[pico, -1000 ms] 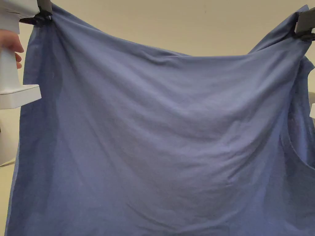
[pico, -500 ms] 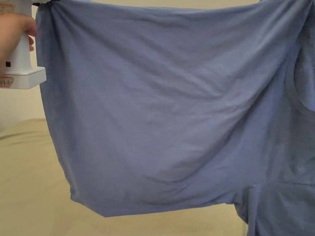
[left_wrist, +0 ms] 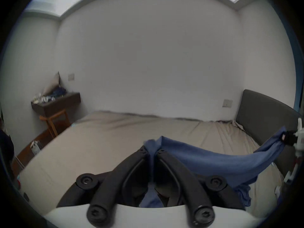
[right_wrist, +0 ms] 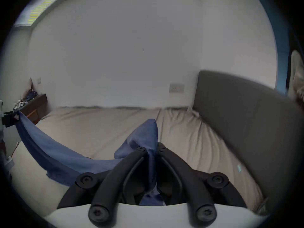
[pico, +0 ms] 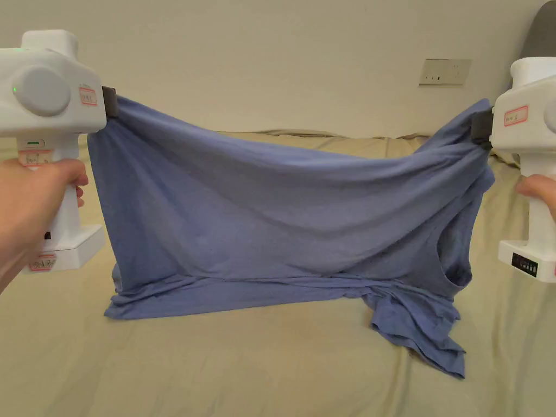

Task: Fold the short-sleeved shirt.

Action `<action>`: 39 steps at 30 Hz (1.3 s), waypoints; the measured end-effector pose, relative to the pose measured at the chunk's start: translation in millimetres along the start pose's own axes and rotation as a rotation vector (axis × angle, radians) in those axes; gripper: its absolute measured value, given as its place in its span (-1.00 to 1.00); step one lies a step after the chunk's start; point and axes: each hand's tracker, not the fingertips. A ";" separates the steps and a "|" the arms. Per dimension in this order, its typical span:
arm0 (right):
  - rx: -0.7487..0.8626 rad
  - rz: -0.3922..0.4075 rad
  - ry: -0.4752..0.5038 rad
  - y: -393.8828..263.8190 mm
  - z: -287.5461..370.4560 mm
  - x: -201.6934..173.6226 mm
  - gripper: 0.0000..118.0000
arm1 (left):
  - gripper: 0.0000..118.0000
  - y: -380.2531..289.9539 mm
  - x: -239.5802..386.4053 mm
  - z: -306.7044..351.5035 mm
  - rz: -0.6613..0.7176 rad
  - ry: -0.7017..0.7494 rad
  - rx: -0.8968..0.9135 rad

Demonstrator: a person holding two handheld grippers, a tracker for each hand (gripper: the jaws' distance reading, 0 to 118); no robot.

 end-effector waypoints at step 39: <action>-0.279 -0.078 0.116 -393.7 376.3 67.6 -0.86 | -0.93 -353.6 -81.0 409.2 -0.048 -0.018 -0.353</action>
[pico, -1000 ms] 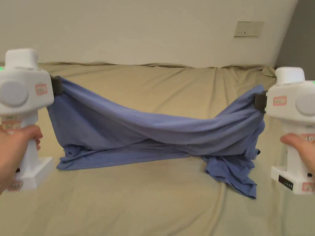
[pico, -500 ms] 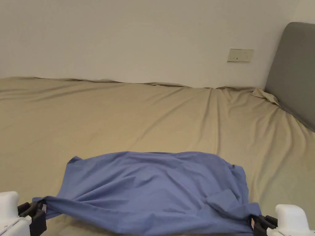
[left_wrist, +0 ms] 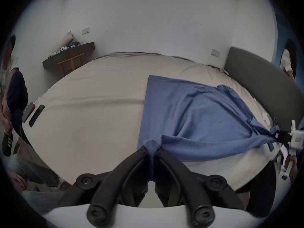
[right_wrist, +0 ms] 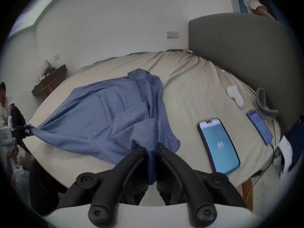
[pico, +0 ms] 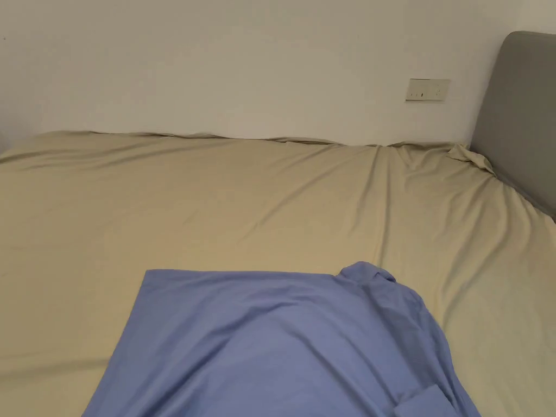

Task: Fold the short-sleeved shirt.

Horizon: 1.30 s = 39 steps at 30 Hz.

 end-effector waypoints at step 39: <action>0.074 0.069 -0.034 23.1 75.8 -56.1 -0.95 | 0.62 1.7 13.0 15.8 0.013 -0.041 -0.142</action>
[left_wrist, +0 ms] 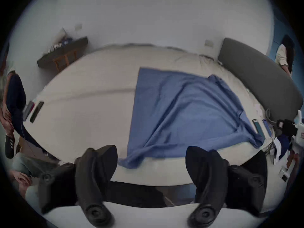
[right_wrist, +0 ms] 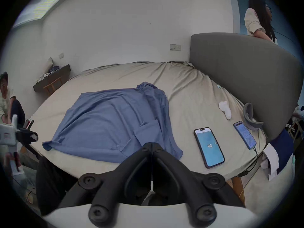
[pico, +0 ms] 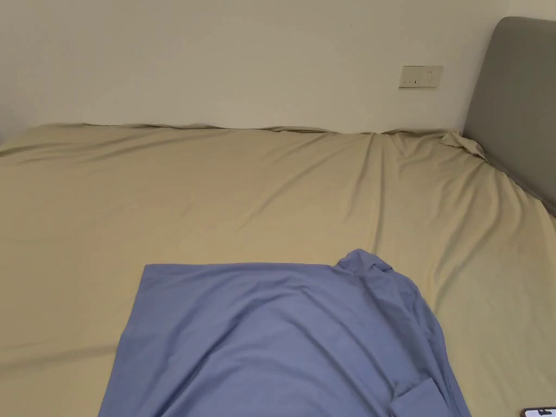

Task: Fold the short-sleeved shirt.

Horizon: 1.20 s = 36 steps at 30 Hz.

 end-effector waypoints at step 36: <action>-0.419 -0.109 0.054 -33.5 -129.2 39.9 -0.67 | -0.85 6.8 3.4 -56.8 -0.024 -0.005 -0.107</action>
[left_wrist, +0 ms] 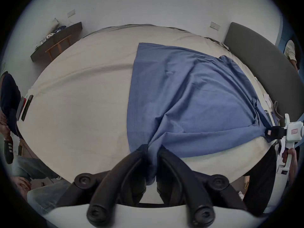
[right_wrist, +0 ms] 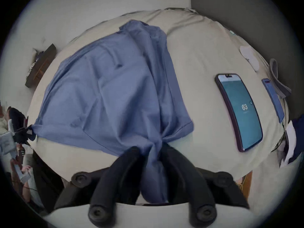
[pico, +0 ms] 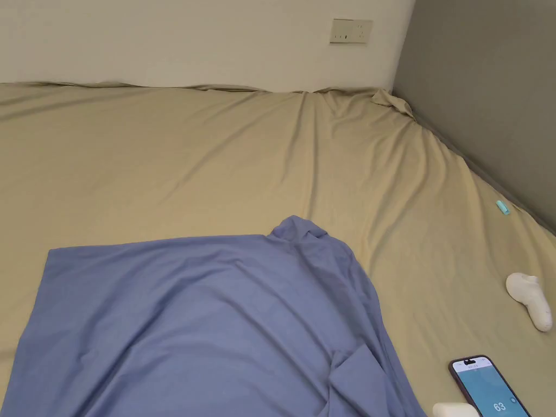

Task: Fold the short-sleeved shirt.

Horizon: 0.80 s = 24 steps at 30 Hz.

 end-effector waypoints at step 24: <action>0.121 -0.063 0.046 214.7 -83.7 -15.0 -0.70 | -0.85 216.5 8.4 -133.2 0.070 0.014 0.047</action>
